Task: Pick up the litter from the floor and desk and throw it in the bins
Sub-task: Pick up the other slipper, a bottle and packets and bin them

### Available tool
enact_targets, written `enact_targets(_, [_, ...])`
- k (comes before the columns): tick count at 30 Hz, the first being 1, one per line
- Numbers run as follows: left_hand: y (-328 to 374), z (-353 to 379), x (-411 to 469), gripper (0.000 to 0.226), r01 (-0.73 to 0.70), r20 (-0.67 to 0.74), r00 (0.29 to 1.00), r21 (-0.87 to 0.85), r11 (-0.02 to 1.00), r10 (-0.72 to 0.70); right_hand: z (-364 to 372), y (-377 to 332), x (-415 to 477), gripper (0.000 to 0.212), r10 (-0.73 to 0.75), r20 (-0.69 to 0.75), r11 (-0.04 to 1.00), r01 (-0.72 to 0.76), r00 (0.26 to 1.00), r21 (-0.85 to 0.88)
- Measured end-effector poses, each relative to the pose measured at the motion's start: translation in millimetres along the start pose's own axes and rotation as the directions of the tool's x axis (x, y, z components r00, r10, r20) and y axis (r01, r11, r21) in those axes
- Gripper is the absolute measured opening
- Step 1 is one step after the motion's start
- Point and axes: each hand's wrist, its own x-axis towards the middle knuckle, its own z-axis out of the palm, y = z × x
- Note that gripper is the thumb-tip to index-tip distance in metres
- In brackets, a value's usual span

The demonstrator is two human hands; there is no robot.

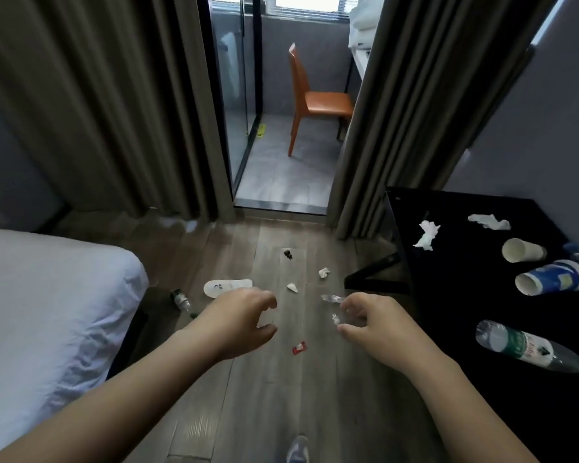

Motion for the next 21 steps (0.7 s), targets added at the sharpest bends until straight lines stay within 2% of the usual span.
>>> enact_targets(6, [-32, -11, 96, 0.036, 0.103, 0.003, 0.995, -0.062, 0.993, -0.103, -24, 8, 118, 0.036, -0.026, 0.089, 0.998, 0.030, 0.996, -0.046])
enact_targets(11, [-74, -15, 155, 0.038, 0.137, 0.053, 0.990, -0.075, 0.988, -0.133, -19, 4, 196, 0.035, -0.025, 0.138, 0.999, 0.031, 0.990, -0.042])
enact_targets(21, [-232, -16, 270, 0.036, 0.161, 0.116, 0.982, -0.110, 0.981, -0.148, 38, -58, 372, 0.036, -0.003, 0.179, 0.998, 0.013, 0.984, -0.059])
